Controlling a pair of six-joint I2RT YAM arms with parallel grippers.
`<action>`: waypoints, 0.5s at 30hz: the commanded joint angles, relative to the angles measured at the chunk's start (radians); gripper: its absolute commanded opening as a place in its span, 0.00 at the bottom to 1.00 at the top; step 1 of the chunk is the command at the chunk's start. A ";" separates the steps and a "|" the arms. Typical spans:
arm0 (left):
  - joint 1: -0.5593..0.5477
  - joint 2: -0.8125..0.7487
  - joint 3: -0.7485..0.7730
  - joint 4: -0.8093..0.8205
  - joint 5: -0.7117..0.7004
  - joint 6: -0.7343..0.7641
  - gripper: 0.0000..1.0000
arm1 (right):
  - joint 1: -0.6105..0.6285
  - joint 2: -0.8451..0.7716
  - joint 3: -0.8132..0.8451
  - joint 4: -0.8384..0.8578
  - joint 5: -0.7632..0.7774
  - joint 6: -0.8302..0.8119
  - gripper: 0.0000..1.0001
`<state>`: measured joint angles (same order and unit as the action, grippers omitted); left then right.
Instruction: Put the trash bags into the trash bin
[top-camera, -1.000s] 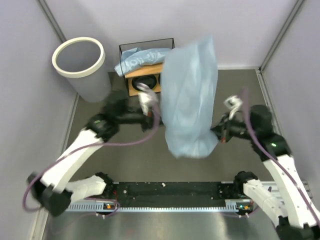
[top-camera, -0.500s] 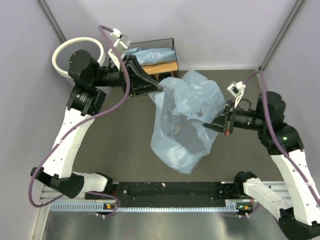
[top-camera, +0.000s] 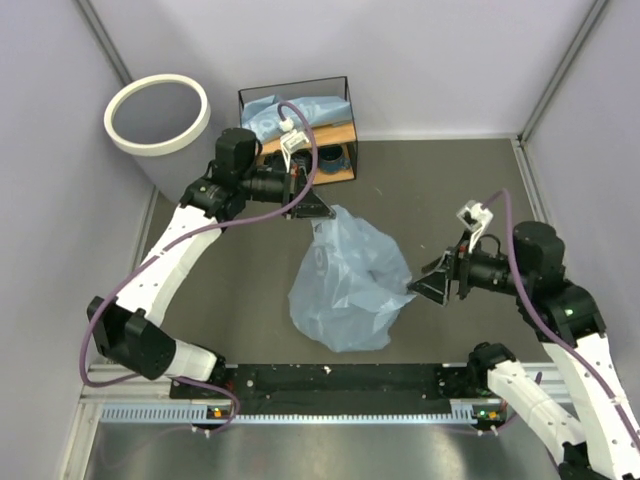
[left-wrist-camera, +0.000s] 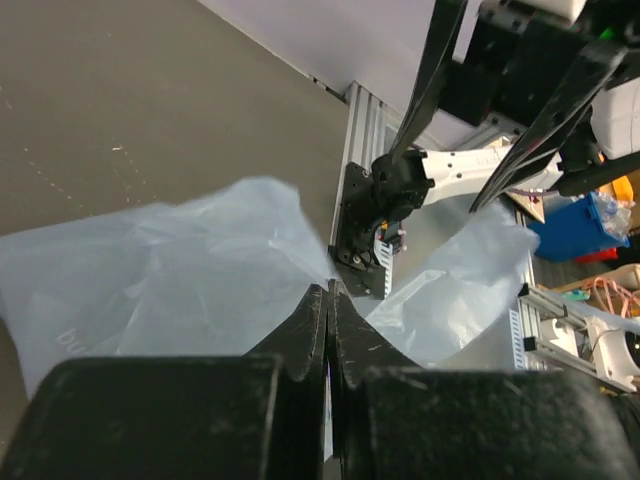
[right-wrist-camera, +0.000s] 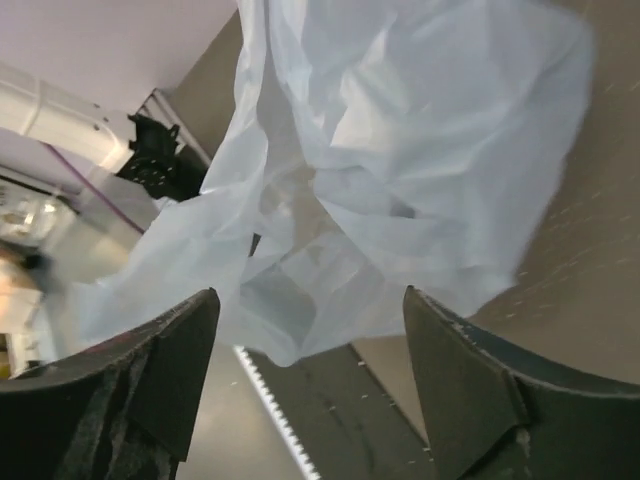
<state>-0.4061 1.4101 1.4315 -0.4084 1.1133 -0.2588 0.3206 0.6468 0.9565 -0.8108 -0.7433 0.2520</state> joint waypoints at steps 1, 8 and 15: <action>-0.031 -0.060 -0.015 0.037 0.017 0.033 0.00 | 0.011 0.014 0.106 0.015 0.139 -0.100 0.79; -0.066 -0.065 -0.016 0.072 0.049 0.004 0.00 | 0.095 0.118 0.123 0.027 0.168 -0.097 0.79; -0.100 -0.083 -0.072 0.247 0.196 -0.126 0.00 | 0.239 0.146 -0.018 0.209 0.283 -0.029 0.71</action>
<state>-0.4870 1.3689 1.3907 -0.3202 1.1984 -0.2943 0.5198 0.7940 0.9878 -0.7238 -0.5343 0.1909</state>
